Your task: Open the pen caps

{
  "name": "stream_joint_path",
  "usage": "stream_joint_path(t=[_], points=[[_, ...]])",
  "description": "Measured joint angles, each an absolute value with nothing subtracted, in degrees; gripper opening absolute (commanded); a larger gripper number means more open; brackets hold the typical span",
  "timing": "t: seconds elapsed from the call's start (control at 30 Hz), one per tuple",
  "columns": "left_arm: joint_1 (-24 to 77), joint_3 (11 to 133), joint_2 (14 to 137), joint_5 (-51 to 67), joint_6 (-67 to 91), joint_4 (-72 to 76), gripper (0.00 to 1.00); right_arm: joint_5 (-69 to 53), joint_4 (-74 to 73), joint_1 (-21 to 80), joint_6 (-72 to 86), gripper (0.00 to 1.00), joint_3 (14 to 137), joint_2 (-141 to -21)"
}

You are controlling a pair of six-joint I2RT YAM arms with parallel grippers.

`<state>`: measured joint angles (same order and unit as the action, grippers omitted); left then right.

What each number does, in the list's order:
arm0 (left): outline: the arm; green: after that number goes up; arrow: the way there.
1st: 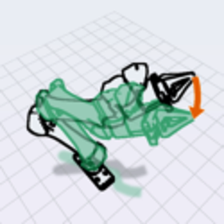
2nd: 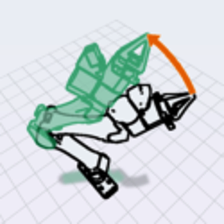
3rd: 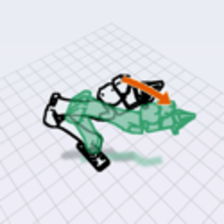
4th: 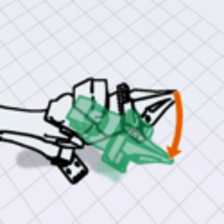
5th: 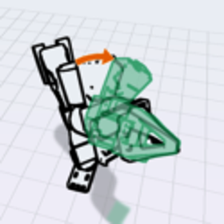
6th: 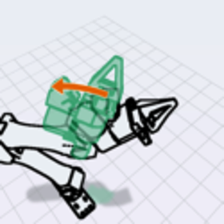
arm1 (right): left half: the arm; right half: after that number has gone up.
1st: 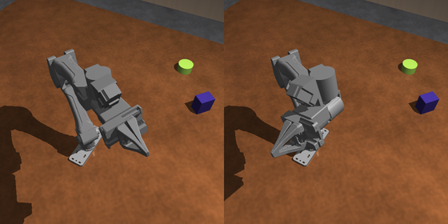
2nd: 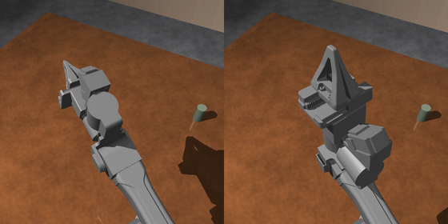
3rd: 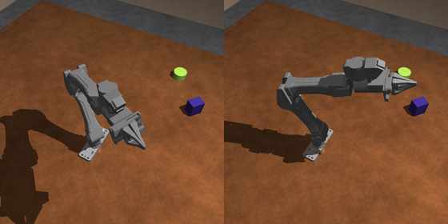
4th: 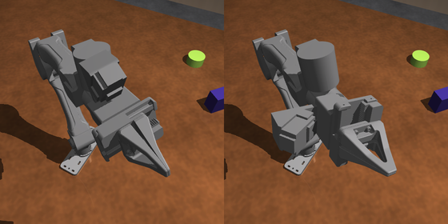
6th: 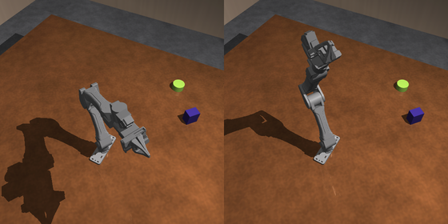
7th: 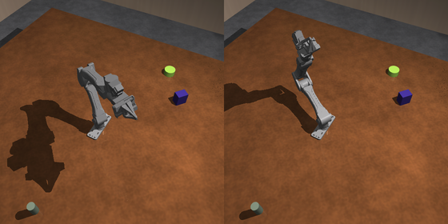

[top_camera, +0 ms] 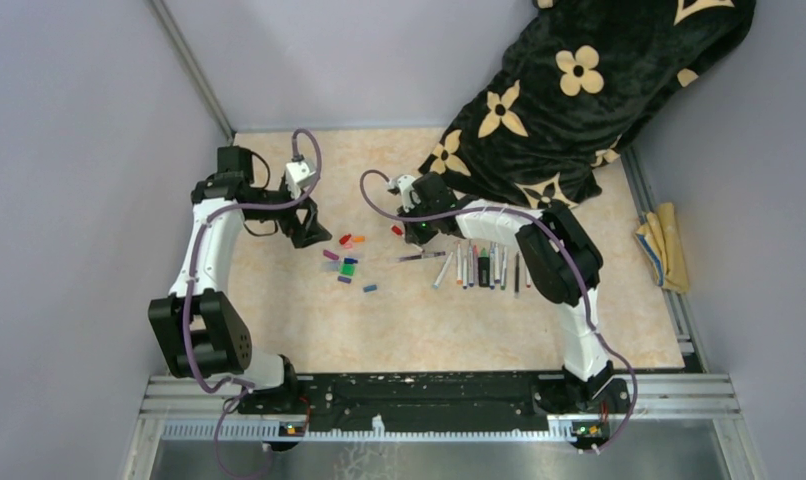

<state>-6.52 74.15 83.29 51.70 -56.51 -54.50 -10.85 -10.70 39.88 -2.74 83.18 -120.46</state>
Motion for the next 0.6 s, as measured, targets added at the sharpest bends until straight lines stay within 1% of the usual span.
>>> stream_joint_path(t=[0.17,0.27,0.47,0.6], points=[[-5.9,71.9,83.3,52.2,-60.2,-54.5,0.99,-13.9,-10.4,37.6,1.4,0.0,81.6,-117.3],[-4.6,71.2,83.2,52.0,-62.4,-54.3,0.99,-18.0,-10.4,36.8,4.0,0.0,81.4,-113.9],[2.0,69.4,81.1,48.7,-67.6,-51.1,0.99,-33.4,-9.9,36.6,11.5,0.0,81.0,-108.1],[8.3,66.9,78.1,45.0,-70.7,-48.2,0.99,-42.5,-9.5,37.3,15.4,0.0,76.9,-106.2]])
